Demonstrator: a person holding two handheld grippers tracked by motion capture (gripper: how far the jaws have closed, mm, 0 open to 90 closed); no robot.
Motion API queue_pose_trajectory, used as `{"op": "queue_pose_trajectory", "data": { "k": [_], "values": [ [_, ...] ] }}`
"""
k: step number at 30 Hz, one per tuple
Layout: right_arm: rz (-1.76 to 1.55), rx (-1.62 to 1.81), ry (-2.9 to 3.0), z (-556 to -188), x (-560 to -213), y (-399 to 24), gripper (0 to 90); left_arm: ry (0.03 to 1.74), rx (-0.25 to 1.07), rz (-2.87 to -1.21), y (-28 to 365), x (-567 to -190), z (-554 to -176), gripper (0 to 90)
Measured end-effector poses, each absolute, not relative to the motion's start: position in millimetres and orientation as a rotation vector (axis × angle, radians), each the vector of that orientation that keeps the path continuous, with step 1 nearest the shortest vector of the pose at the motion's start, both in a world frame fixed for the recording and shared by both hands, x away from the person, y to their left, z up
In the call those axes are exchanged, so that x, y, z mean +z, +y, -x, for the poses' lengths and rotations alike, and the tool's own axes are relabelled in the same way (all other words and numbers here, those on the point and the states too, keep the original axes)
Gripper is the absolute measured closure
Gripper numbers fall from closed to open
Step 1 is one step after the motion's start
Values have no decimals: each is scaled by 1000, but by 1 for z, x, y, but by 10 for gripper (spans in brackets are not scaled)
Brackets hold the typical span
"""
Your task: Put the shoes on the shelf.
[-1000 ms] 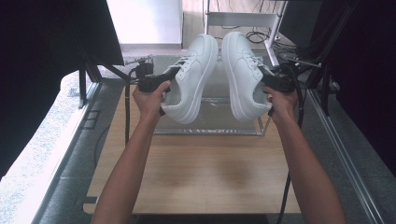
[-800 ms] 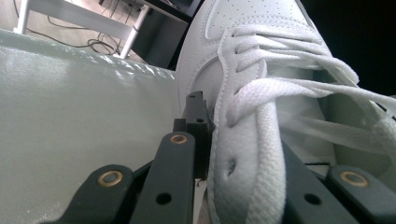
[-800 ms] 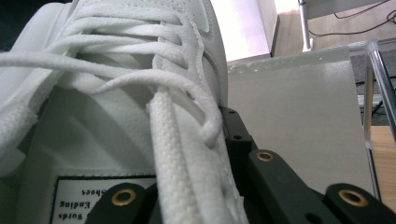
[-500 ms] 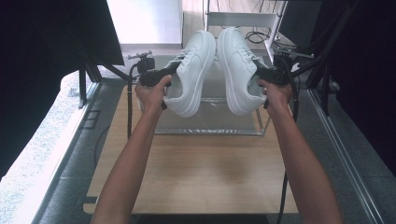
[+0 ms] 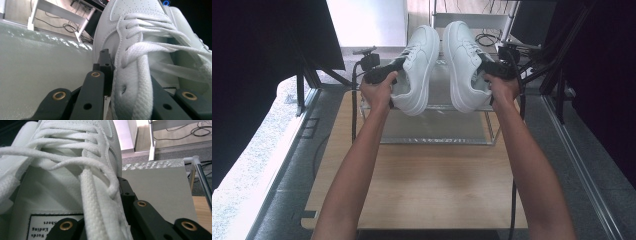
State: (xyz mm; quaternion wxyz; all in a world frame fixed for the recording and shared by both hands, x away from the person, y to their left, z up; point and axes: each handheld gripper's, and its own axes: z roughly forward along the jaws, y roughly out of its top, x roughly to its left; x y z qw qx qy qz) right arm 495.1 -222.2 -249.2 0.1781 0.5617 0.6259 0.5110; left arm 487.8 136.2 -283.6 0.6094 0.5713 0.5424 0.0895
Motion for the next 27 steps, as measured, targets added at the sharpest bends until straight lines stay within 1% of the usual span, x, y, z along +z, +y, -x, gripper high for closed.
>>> {"op": "queue_pose_trajectory", "data": {
  "k": [8, 15, 27],
  "values": [
    [-1616, 1423, 1755, -504, -253, -216, 883, 1305, 239, -1328, 130, -285, -496, 838],
    [-1647, 1410, 1749, -510, -259, -216, 882, 1341, 226, -1315, 131, -293, -501, 837],
    [-1689, 1392, 1738, -520, -268, -215, 883, 1361, 248, -1336, 129, -292, -507, 835]
  ]
}}
